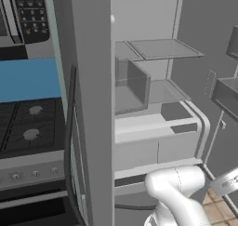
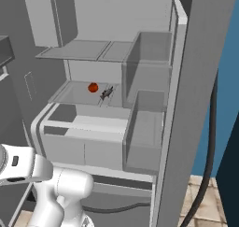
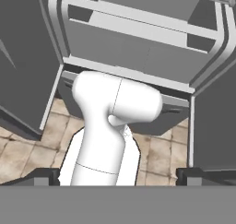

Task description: Place one tomato and one fish in each tupperware on the nearby counter, to pack two identical lunches.

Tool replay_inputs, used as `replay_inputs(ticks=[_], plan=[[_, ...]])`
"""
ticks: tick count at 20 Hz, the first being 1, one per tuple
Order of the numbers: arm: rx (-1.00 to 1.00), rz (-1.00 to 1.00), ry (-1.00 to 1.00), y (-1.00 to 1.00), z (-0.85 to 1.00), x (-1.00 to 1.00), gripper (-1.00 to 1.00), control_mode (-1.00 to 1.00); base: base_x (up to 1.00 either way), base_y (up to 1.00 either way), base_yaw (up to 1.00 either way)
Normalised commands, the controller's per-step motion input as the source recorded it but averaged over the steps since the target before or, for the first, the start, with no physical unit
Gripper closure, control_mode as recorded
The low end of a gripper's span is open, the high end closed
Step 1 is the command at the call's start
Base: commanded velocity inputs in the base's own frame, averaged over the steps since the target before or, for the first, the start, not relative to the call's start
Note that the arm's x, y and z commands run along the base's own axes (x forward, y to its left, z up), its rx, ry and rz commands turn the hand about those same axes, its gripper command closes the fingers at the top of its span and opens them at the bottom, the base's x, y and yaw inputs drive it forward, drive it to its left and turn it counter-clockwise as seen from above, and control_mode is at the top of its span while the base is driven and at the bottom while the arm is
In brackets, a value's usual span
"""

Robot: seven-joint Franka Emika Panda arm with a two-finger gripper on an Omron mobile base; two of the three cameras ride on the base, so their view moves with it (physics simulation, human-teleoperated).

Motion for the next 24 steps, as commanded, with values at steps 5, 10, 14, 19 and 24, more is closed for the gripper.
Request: replay_inputs(ticks=[5,10,14,19,24], plan=[[0.0,0.0,0.0,0.0,0.0,0.0,-1.0,1.0,0.45,-0.23,0.16],[0.0,0.0,0.0,0.0,0.0,0.0,-1.0,1.0,0.4,-0.28,0.16],[0.0,0.0,0.0,0.0,0.0,0.0,-1.0,1.0,0.37,-0.28,0.15],[0.0,0.0,0.0,0.0,0.0,0.0,-1.0,1.0,0.46,-0.21,0.14],[0.0,0.0,0.0,0.0,0.0,0.0,-1.0,1.0,0.58,-0.08,0.09]])
